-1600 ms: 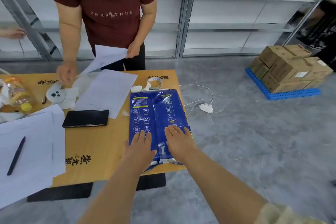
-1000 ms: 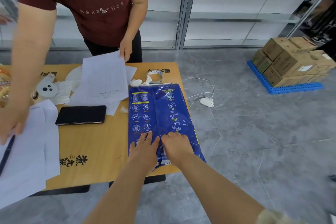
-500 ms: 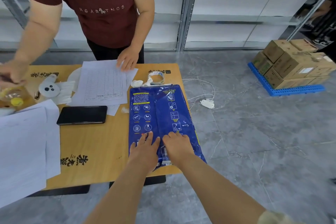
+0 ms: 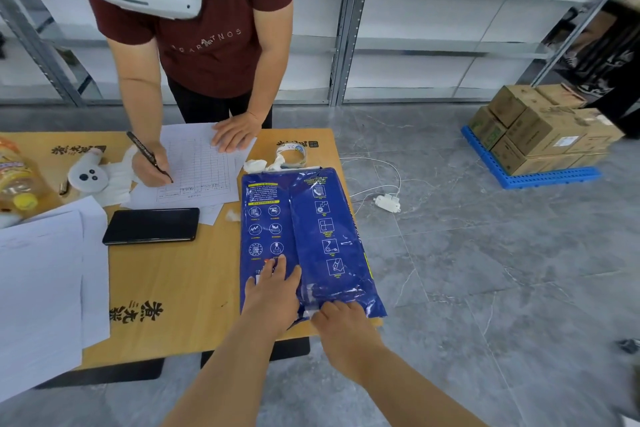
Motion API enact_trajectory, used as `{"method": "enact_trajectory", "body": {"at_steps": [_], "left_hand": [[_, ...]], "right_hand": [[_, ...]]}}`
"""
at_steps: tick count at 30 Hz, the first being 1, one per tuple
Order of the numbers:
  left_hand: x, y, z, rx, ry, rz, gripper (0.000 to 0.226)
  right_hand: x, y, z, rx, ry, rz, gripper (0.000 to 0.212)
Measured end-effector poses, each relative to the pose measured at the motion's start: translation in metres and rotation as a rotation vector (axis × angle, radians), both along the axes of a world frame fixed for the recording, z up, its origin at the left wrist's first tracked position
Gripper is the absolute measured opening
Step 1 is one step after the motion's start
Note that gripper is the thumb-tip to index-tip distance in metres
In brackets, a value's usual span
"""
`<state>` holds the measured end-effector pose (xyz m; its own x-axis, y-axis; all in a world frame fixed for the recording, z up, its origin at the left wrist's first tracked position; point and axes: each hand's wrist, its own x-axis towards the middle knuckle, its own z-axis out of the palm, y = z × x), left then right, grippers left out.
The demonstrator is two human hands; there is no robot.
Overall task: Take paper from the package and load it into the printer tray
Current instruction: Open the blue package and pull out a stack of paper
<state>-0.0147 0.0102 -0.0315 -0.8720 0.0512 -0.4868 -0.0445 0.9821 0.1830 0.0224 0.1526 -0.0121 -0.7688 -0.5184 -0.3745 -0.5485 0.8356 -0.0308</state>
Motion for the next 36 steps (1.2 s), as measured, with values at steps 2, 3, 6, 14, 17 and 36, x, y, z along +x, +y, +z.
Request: {"method": "enact_trajectory", "body": {"at_steps": [2, 3, 6, 14, 17, 36], "left_hand": [[0.0, 0.003, 0.001, 0.041, 0.01, 0.018, 0.054], [0.0, 0.005, 0.002, 0.069, 0.022, 0.028, 0.052], [0.0, 0.013, 0.007, 0.226, 0.067, 0.062, 0.05], [-0.01, 0.03, 0.023, 0.809, 0.024, 0.664, 0.031], [-0.015, 0.029, 0.029, 0.973, -0.038, 0.866, 0.025], [0.027, 0.008, -0.011, -0.108, 0.121, -0.131, 0.089]], "right_hand": [[0.002, -0.001, 0.001, -0.004, -0.011, -0.003, 0.036], [0.003, -0.002, 0.002, -0.007, -0.015, 0.002, 0.035], [0.006, -0.003, -0.002, 0.003, -0.022, 0.086, 0.03], [0.023, -0.006, -0.018, 0.082, -0.153, 0.138, 0.025], [0.018, -0.01, -0.015, 0.005, -0.178, 0.018, 0.028], [-0.056, 0.021, -0.008, -0.523, -0.13, -0.84, 0.052]]}}
